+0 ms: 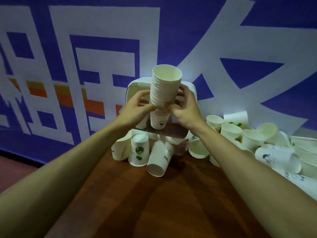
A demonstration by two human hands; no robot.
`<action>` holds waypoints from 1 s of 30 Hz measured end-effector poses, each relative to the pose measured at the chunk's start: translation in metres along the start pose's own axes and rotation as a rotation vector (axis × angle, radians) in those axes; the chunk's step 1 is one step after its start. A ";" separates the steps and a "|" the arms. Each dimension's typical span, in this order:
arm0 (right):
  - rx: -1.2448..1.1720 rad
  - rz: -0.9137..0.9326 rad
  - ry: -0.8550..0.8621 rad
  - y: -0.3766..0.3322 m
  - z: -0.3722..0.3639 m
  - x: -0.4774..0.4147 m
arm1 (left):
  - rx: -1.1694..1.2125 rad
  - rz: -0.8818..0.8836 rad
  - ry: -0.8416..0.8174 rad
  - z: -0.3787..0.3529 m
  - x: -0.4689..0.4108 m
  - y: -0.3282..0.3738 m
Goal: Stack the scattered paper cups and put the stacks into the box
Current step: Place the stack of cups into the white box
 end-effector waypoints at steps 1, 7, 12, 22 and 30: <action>0.001 -0.016 -0.015 0.006 -0.006 -0.005 | -0.007 0.026 -0.005 -0.001 -0.006 -0.005; 0.158 -0.091 -0.197 0.032 -0.026 -0.022 | -0.100 0.155 -0.107 0.001 -0.032 -0.028; 0.331 -0.053 -0.294 0.053 -0.033 -0.024 | -0.256 0.119 -0.154 -0.001 -0.041 -0.057; 0.379 -0.107 -0.346 0.046 -0.041 -0.014 | -0.328 -0.025 -0.160 0.007 -0.043 -0.060; 0.303 -0.288 -0.263 0.045 -0.045 -0.008 | -0.400 -0.063 -0.176 -0.001 -0.038 -0.051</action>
Point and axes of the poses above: each hand's wrist, its own x-axis away from the middle knuckle, its own z-axis out of the back of the hand, y = z × x, the point moved 3 cm from there along -x, towards the middle knuckle, and after that the axes turned 14 degrees about y, right-handed, at the moved point
